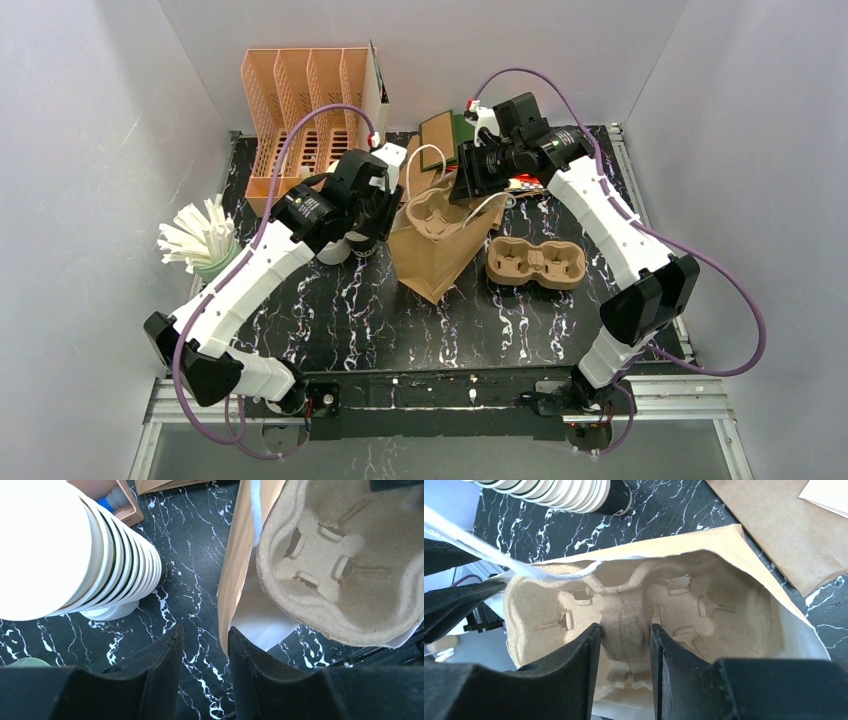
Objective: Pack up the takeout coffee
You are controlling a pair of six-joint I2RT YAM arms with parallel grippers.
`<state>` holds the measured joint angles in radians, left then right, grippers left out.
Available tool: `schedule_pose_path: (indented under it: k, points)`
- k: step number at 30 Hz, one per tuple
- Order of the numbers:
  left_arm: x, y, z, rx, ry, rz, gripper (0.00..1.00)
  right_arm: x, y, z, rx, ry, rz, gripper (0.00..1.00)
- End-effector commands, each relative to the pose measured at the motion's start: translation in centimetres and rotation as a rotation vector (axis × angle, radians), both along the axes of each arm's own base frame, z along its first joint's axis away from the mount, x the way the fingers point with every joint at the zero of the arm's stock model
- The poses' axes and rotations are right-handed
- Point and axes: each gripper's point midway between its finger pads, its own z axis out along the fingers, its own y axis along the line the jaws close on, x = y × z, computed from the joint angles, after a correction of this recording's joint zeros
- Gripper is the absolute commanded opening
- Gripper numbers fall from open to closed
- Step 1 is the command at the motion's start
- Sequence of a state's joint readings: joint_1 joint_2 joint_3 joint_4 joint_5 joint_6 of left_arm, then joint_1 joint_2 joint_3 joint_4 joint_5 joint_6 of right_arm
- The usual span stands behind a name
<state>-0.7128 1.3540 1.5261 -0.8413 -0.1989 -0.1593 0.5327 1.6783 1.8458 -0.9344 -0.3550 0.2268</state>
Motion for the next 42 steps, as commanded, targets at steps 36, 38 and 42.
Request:
schedule_pose_path:
  k: [36, 38, 42]
  points:
    - [-0.9, -1.5, 1.0, -0.038, 0.010, -0.123, 0.49, 1.4, -0.8, -0.2, -0.001, -0.175, -0.079, 0.12]
    - [-0.8, -2.0, 1.5, -0.070, -0.008, -0.134, 0.49, 1.0, -0.5, -0.2, -0.002, -0.197, -0.069, 0.12]
    - [-0.3, -2.8, 2.7, -0.128, -0.063, -0.146, 0.56, 0.2, -0.1, 0.1, -0.013, -0.242, -0.049, 0.12]
